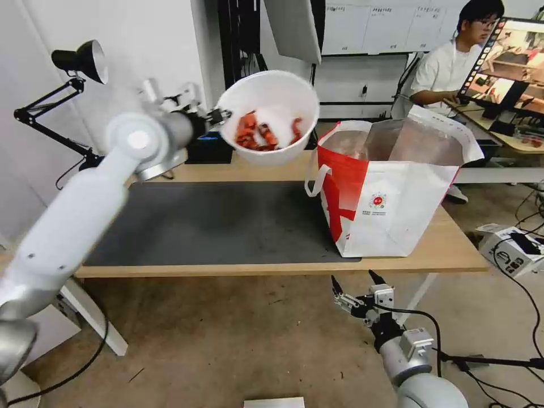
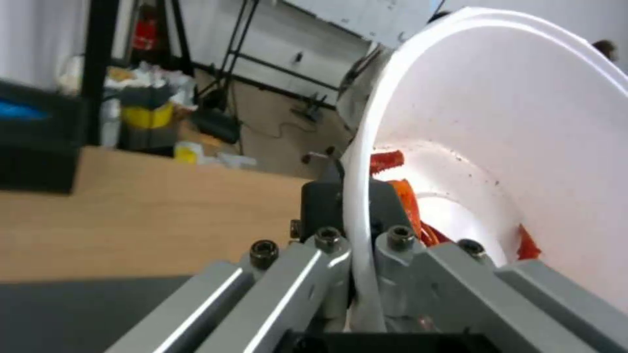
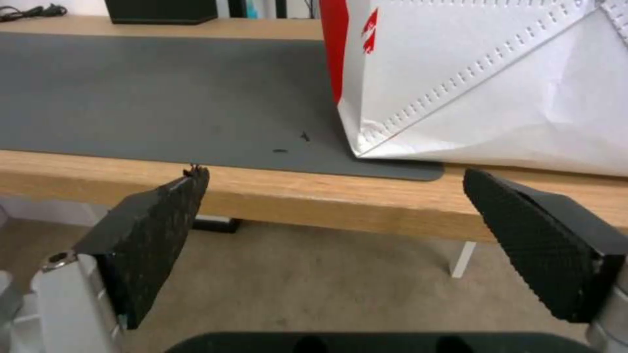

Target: Pick up the trash from the table and place it into the takeout bag.

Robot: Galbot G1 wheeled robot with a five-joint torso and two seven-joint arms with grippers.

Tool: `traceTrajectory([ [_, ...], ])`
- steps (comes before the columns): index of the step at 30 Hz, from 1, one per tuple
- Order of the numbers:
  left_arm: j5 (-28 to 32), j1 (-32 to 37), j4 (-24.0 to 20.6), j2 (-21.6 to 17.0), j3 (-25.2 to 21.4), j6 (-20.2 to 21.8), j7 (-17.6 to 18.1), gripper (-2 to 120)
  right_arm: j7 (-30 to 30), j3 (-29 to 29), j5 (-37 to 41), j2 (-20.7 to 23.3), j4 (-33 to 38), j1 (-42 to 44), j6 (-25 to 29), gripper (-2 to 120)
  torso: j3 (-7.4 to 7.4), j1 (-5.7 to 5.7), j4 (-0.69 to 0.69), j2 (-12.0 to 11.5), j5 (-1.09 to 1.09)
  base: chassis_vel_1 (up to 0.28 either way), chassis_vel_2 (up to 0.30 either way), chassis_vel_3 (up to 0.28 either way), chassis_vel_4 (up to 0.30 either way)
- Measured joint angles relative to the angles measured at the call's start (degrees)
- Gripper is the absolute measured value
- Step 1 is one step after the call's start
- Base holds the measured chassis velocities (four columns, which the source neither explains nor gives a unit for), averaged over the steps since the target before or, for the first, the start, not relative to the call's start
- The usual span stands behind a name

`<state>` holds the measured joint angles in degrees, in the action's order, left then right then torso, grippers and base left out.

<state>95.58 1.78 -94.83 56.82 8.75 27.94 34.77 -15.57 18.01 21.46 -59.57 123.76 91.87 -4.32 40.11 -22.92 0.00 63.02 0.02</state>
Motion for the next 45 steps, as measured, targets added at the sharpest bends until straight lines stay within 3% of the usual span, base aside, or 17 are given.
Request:
traceTrajectory([
  [14,-1.71,-8.88,7.52,13.06,7.20,-3.08,2.70,0,0.00,0.00,0.00,0.00,0.00,0.00,0.00,100,0.00,0.01,0.00,0.01,0.00,0.000,0.000,0.000,0.000],
  [22,-8.47,-10.49,13.86,20.32,11.17,-8.19,4.93,0,0.00,0.00,0.00,0.00,0.00,0.00,0.00,100,-0.01,0.00,-0.01,0.00,0.00,0.000,0.000,0.000,0.000],
  [25,-13.82,-10.36,16.84,22.97,13.47,-11.51,6.85,0,0.00,0.00,0.00,0.00,0.00,0.00,0.00,100,0.00,0.00,-0.01,0.00,0.00,0.000,0.000,0.000,0.000],
  [36,-19.25,-7.17,15.33,22.93,17.23,-14.13,8.98,0,0.00,0.00,0.00,0.00,0.00,0.00,0.00,100,0.00,0.00,0.00,0.00,-0.02,0.000,0.000,0.000,0.000],
  [45,-26.11,-6.78,13.99,20.62,21.17,-14.31,5.17,0,0.00,0.00,0.00,0.00,0.00,0.00,0.00,100,-0.01,0.01,0.00,0.00,-0.02,0.000,0.000,0.000,0.000],
])
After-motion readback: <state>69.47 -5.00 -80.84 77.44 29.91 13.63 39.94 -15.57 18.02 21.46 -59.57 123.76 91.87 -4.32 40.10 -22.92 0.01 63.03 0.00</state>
